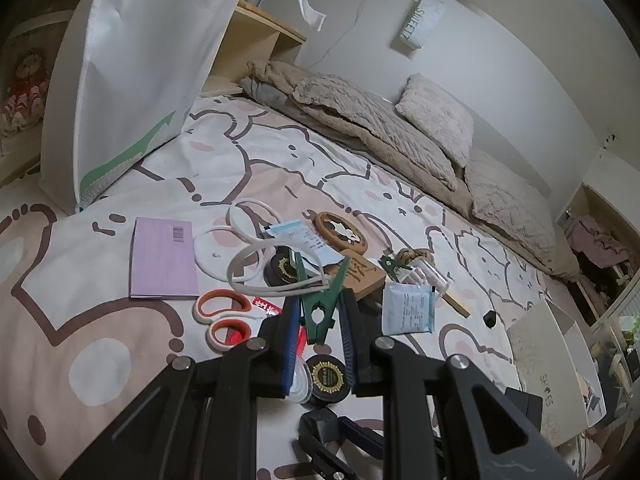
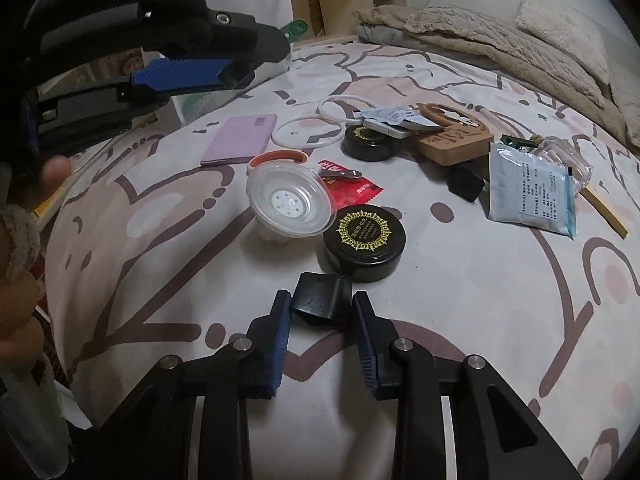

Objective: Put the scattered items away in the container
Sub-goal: 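Close right tool on black rubber block while left tool holds green clip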

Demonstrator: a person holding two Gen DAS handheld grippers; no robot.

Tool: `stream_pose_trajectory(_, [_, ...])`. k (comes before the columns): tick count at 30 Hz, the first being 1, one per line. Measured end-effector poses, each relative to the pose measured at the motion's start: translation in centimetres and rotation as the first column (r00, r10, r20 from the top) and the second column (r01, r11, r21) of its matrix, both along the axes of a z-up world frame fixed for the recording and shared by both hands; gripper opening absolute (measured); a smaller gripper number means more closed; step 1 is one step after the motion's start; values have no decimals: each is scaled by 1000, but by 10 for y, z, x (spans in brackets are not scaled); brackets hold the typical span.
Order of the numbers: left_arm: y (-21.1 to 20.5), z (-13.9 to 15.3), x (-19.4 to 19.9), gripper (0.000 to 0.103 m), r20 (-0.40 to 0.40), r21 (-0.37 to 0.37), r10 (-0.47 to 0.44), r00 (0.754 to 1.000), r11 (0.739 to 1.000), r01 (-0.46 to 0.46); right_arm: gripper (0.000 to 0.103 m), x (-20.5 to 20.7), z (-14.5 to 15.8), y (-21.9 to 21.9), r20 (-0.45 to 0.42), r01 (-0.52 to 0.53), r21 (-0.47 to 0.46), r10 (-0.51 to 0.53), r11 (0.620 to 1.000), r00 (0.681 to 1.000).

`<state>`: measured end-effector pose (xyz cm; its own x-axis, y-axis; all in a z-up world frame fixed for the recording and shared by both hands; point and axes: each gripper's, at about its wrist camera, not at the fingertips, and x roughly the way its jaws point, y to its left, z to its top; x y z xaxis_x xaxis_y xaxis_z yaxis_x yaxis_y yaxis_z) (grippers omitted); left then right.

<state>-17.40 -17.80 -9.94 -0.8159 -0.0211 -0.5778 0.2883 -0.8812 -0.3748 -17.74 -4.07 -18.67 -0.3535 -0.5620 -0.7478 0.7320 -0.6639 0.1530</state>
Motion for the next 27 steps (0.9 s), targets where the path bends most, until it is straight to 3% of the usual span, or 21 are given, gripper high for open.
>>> stream_pose_trajectory(3, [5, 1, -1, 19, 2, -14, -9, 1000, 1000, 9, 24, 0, 5, 7, -13, 15, -27, -16, 1000, 1000])
stream_pose_trajectory(13, [23, -2, -6, 19, 17, -56, -51, 999, 997, 51, 24, -7, 19, 43, -19, 70, -85, -71, 994, 997])
stream_pose_trajectory(27, [72, -14, -20, 19, 43, -101, -164, 986, 981, 168, 24, -33, 40, 120, -110, 189, -68, -196, 980, 974])
